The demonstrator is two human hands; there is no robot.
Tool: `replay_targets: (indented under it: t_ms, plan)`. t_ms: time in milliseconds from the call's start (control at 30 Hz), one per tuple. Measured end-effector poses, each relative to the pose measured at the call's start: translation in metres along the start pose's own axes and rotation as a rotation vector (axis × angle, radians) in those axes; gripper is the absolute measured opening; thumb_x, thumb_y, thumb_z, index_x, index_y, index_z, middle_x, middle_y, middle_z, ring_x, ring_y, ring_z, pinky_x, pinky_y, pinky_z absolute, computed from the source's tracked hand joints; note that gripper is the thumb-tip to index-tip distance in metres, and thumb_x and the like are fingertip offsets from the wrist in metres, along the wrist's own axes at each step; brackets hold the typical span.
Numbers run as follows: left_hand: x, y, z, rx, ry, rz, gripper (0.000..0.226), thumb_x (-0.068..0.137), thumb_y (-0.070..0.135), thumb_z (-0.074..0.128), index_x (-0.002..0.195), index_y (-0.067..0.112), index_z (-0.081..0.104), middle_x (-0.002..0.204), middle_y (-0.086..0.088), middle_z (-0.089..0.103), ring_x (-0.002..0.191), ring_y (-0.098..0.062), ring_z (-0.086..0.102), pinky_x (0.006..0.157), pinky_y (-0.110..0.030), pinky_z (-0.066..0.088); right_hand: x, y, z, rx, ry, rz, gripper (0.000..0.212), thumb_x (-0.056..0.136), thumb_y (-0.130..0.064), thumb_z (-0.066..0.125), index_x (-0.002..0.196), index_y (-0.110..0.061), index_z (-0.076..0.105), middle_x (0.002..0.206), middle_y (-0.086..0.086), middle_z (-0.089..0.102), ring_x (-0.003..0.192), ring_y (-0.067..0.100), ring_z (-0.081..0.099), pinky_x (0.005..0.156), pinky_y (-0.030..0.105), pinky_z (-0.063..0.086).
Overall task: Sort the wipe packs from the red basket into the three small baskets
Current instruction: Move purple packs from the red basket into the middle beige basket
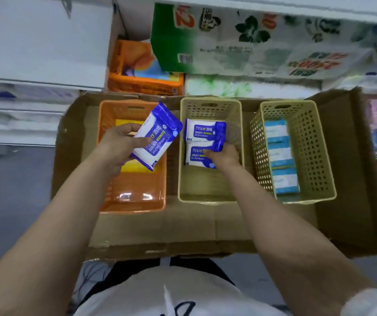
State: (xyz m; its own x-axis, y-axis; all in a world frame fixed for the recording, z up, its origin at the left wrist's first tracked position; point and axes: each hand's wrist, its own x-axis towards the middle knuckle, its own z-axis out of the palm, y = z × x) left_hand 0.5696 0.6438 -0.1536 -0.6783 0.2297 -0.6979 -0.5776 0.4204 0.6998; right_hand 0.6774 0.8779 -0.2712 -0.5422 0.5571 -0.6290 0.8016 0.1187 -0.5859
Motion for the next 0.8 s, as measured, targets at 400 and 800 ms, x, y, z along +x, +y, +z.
replay_targets:
  t_ms: [400,800]
  plan:
    - [0.019,0.000,0.008,-0.032,0.086,0.003,0.038,0.081,0.014,0.078,0.116,0.010,0.065,0.106,-0.007,0.074,0.089,-0.020,0.072,0.074,-0.034,0.057,0.025,0.007,0.013,-0.500,-0.055,-0.248,0.054,0.080,-0.005,0.073,0.129,-0.021,0.056,0.132,0.015,0.043,0.110,0.034,0.060,0.094,0.024,0.042]
    - [0.040,0.013,0.031,0.125,-0.012,0.029,0.020,0.083,0.022,0.077,0.100,0.015,0.069,0.093,-0.003,0.074,0.080,-0.013,0.071,0.064,-0.025,0.054,-0.003,-0.042,-0.017,-0.167,0.132,-0.310,0.036,0.097,-0.025,0.058,0.133,-0.022,0.058,0.134,0.007,0.055,0.122,0.022,0.053,0.101,0.030,0.043]
